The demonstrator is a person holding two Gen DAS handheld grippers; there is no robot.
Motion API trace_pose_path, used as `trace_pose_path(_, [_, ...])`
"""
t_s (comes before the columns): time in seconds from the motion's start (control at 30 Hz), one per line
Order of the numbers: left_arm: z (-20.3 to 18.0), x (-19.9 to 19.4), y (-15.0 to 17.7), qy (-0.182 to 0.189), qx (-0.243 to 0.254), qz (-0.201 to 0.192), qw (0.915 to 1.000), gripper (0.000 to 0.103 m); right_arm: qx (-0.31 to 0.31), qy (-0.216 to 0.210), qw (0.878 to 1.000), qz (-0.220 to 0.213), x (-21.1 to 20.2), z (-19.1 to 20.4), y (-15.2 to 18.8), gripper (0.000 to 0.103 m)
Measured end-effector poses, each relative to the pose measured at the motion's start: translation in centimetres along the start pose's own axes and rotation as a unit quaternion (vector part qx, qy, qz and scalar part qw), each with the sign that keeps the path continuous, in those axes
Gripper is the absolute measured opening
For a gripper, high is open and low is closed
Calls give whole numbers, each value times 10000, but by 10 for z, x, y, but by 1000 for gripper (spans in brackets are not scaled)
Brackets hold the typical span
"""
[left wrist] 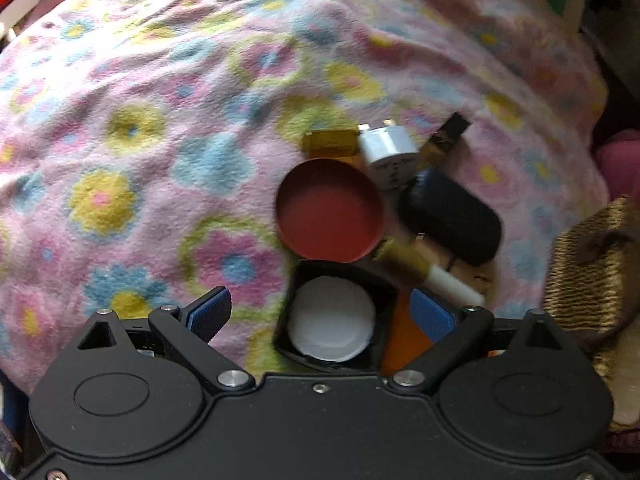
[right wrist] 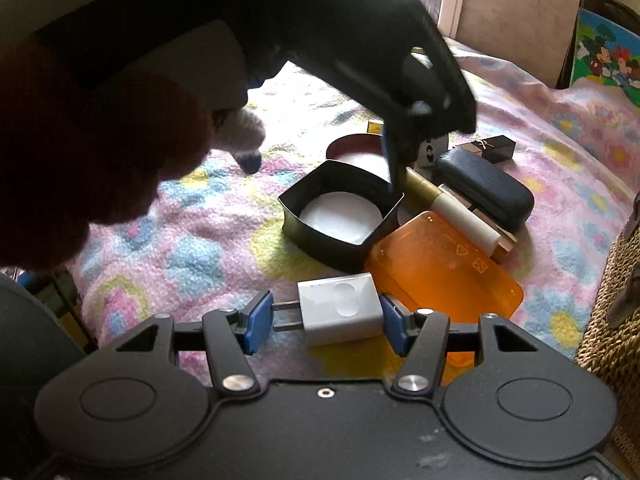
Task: Organize rigid objects
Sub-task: 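Lift the white adapter with the right tool while the left tool grasps the black square compact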
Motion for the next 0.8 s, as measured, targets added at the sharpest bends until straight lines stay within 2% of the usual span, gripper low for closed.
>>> trace_pose_path(0.17, [-16,14,7,-291,495,235,9981,97,8,-14,10000,28,0,1,1,57])
trace_pose_path(0.27, [-18,25,11,-408,565,398,9968,98,67,-61,9999,57,-3,1,2,57])
trace_pose_path(0.5, [2,31,8,11,-157,475,9987,97,17,-245,9997,-44,-26,10,6,57])
trace_pose_path(0.6, [5,29,8,-45,-257,366,9990,96,15,-293,9995,-94,-37,11,7,57])
trace_pose_path(0.73, [6,25,9,-162,-234,185,9994,89,49,-250,9995,-185,-50,6,9,57])
trace_pose_path(0.8, [3,26,11,-177,-141,191,9996,78,88,-190,9995,-230,-58,1,9,57])
Point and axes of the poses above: each gripper's, at about its wrist camera, not at the fingertips, and x roughly the way its jaws point, z to its left, y to its underside, the point moved 6 cm from there along x, roughly the way its jaws point, and after that the axes turned 3 degrees about x, right-handed, at the moved point
